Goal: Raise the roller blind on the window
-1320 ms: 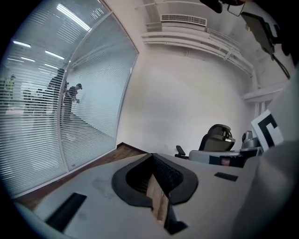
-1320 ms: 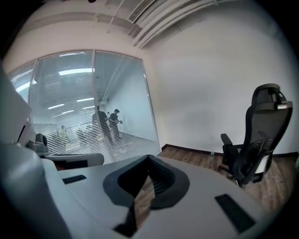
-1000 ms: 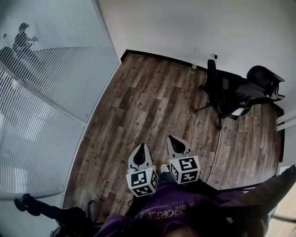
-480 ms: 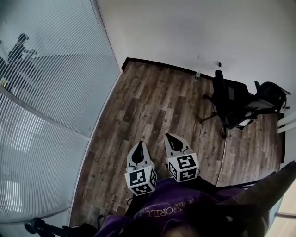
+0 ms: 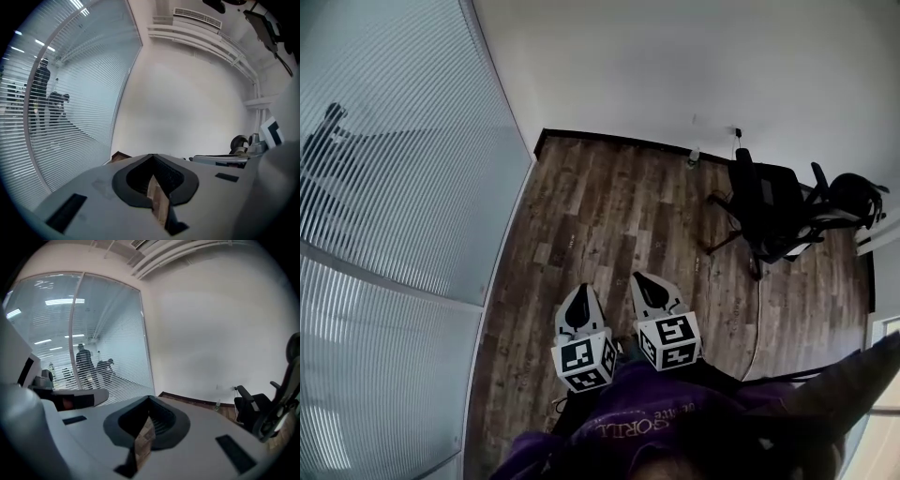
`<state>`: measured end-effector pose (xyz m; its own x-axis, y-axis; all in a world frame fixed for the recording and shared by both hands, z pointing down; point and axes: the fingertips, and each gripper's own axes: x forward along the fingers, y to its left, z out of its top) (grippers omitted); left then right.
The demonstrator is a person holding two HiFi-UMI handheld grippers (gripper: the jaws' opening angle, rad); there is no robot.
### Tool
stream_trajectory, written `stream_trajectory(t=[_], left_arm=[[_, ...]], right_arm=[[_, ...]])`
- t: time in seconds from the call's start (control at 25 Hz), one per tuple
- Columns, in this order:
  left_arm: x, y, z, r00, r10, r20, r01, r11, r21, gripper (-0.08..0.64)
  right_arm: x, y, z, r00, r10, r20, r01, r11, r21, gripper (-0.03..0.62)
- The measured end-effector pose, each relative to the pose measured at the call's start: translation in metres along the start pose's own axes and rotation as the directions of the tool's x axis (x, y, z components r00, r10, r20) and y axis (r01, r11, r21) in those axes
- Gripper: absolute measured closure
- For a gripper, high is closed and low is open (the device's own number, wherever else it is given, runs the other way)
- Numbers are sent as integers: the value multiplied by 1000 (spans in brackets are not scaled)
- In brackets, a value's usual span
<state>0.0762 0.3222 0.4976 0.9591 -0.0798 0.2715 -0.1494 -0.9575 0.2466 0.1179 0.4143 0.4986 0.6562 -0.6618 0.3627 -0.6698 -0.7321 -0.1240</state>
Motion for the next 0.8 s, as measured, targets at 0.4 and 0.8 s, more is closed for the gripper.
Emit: stream_trajectory(t=[0.4,0.8], left_arm=[[44,43,1,997,76,-29,-77,997,-33,560],[131,105,79,970,239,38,-237,970,-50,559]], right_arm=[[76,10,8,996,80,-47,-81,997,-12,597],[186,-7,82,980,195,-38,-198,978,-73,595]])
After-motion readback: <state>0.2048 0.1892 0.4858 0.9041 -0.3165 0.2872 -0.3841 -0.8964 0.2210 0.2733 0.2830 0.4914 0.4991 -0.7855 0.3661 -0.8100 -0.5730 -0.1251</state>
